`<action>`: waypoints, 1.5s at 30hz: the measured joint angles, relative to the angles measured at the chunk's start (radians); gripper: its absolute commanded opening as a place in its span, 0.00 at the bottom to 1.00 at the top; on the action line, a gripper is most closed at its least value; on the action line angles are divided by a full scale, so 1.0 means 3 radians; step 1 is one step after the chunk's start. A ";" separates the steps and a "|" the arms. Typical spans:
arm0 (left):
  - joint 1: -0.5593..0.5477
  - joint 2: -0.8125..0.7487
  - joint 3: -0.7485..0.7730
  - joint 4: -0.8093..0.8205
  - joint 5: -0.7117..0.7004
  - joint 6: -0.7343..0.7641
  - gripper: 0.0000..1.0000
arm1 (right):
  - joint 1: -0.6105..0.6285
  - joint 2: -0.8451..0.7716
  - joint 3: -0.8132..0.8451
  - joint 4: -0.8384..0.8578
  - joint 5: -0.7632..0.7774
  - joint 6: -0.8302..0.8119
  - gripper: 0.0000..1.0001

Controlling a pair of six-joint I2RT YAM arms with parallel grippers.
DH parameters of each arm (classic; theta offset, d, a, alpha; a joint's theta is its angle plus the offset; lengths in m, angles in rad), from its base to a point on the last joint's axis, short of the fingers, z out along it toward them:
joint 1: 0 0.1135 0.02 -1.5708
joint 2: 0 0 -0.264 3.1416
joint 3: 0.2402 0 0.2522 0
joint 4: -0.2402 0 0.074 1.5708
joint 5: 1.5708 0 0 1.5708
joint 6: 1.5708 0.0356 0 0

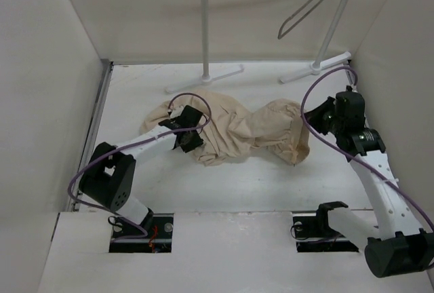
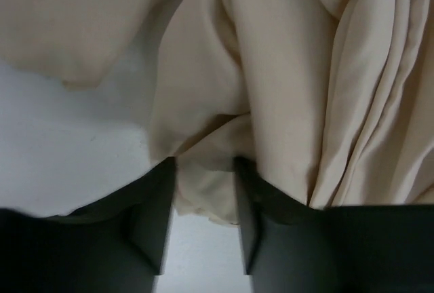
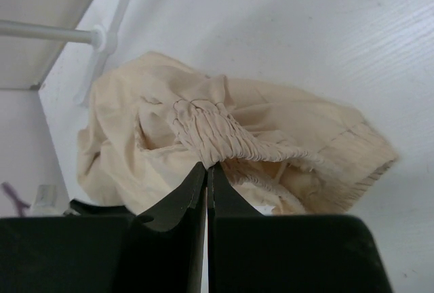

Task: Place the trousers on the hanger
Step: Flatten out the trousers at the center of the board.

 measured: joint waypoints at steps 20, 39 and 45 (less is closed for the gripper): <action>0.1367 -0.1822 0.1076 -0.1086 0.0000 0.0346 0.01 | 0.0587 -0.0940 0.0989 -0.0539 0.0459 -0.0126 0.03; 0.1414 -0.2211 0.0003 -0.2508 -0.0285 0.0510 0.43 | -0.0741 -0.0374 -0.0587 -0.0231 0.0066 0.0123 0.09; 0.1383 -0.1726 0.0673 -0.2126 -0.0292 0.0476 0.54 | -0.0731 -0.0352 -0.0528 -0.0132 0.0168 0.0118 0.09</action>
